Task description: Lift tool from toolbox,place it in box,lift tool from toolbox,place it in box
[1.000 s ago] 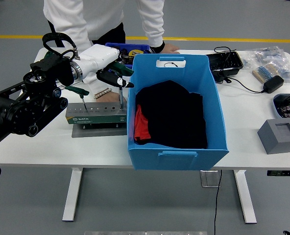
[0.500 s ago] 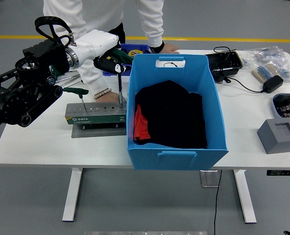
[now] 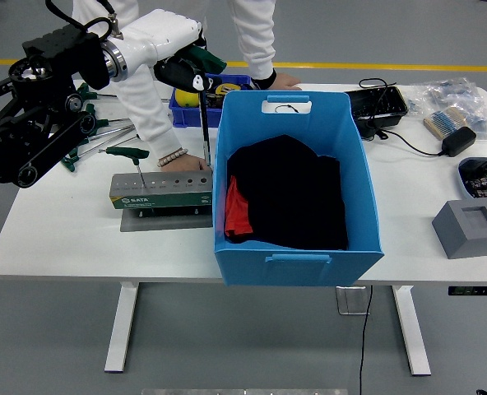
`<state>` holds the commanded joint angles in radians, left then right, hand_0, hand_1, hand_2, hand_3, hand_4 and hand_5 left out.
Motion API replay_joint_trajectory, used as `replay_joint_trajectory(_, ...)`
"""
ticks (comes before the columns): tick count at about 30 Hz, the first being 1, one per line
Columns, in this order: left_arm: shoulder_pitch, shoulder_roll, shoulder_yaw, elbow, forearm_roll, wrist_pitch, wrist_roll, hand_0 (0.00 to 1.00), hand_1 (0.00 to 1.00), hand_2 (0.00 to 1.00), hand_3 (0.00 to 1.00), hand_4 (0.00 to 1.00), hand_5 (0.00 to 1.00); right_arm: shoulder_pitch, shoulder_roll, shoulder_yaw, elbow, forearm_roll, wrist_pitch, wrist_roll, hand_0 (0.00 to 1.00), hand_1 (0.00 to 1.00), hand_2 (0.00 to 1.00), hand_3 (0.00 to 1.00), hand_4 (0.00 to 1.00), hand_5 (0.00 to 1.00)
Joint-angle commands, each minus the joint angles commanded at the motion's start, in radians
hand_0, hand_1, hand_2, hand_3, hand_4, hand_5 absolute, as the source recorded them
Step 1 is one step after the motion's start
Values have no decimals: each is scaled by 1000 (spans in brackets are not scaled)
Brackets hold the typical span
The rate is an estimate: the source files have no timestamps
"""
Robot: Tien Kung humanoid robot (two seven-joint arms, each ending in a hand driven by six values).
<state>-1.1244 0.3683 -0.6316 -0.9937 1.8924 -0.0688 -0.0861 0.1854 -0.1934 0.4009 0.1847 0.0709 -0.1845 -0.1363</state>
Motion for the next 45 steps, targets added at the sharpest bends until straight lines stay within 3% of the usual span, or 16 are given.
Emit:
replay_joint_trajectory(7,-14,4,-31,-76,-10,-12,16,170,2,18,34,663,515,-1,-1,1,-1,-2,1,0,672,668,716,561,781,665)
replay_joint_trajectory(11,-10,-20,-32,-138,-18,-9,23,173,2,19,36,654,511,-1,-1,4,-1,-7,1,-1,674,668,716,561,781,665)
replay_joint_trajectory(16,-15,-78,-3,-178,-33,-8,25,173,2,19,36,654,511,3,-4,8,-1,-16,2,-3,674,668,716,561,781,665)
replay_joint_trajectory(20,-13,-133,26,-175,-49,-4,21,174,2,20,38,651,512,10,-7,6,-1,-16,3,-3,673,670,716,561,781,666)
replay_joint_trajectory(26,-12,-213,102,-105,-78,3,-5,172,2,21,39,649,511,18,-12,-1,-3,-6,5,4,673,668,716,561,781,667)
replay_joint_trajectory(32,-10,-281,155,34,-99,-1,-19,178,2,28,42,641,505,22,-16,12,-5,-25,6,4,671,664,716,561,780,667)
replay_joint_trajectory(34,-13,-297,177,70,-106,-7,-22,178,2,28,42,641,505,23,-17,15,-5,-33,6,3,671,664,716,561,780,667)
replay_joint_trajectory(35,-15,-305,189,87,-111,-12,-24,201,29,88,103,637,505,23,-17,16,-5,-36,6,2,671,663,716,561,780,666)
replay_joint_trajectory(40,-18,-341,236,147,-116,-49,-18,201,29,88,103,637,505,23,-18,19,-5,-48,6,-1,671,663,716,561,780,666)
replay_joint_trajectory(41,-18,-347,242,156,-117,-54,-17,244,133,181,188,747,582,23,-18,19,-5,-50,6,-1,670,663,716,560,780,666)
replay_joint_trajectory(45,-22,-368,273,195,-128,-69,-16,244,133,181,188,747,582,24,-18,16,-5,-51,6,-1,670,663,716,560,780,666)
